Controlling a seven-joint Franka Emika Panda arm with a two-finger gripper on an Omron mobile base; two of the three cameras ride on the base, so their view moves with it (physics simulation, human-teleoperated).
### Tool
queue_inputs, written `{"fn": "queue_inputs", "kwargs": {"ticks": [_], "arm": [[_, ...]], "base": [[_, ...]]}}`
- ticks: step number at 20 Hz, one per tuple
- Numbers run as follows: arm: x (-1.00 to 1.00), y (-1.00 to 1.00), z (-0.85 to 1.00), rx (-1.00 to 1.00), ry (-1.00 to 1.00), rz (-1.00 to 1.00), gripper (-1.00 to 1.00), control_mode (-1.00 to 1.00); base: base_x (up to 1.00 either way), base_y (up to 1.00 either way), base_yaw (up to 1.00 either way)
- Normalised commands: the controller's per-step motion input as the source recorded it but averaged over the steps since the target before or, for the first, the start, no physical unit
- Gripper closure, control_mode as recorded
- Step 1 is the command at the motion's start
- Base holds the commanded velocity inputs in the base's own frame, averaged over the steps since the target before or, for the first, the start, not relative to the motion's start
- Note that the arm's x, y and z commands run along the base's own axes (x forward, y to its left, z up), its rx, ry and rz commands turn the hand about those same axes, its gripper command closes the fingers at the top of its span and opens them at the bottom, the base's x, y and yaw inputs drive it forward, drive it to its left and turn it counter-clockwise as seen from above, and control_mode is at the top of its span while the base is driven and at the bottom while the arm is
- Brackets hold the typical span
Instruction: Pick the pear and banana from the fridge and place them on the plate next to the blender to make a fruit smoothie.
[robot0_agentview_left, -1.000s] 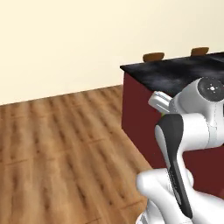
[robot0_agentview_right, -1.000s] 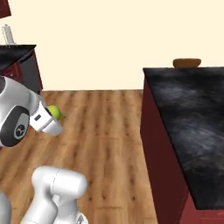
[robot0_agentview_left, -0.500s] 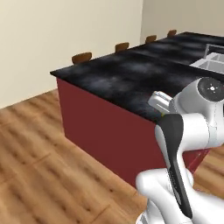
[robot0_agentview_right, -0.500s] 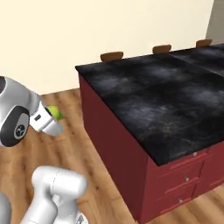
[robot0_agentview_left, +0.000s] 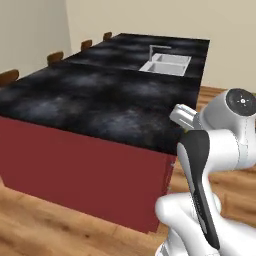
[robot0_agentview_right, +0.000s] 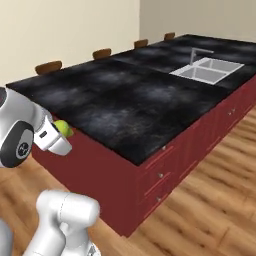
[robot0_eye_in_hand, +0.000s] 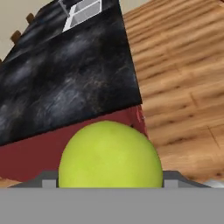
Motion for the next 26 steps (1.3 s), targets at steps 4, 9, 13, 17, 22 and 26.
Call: {"fn": "queue_inputs", "kwargs": {"ticks": [4,9,13,17,22,26], "arm": [[0.00,0.00,0.00,0.00,0.00,0.00,1.00,1.00],[0.00,0.00,0.00,0.00,0.00,0.00,1.00,1.00],[0.00,0.00,0.00,0.00,0.00,0.00,1.00,1.00],[0.00,0.00,0.00,0.00,0.00,0.00,1.00,1.00],[0.00,0.00,0.00,0.00,0.00,0.00,1.00,1.00],[0.00,0.00,0.00,0.00,0.00,0.00,1.00,1.00]], "base": [[0.06,-0.24,-0.64],[0.03,-0.27,-0.64],[0.07,-0.23,-0.62],[0.09,-0.25,-0.62],[0.47,-0.60,-0.52],[0.95,-0.71,-0.26]]}}
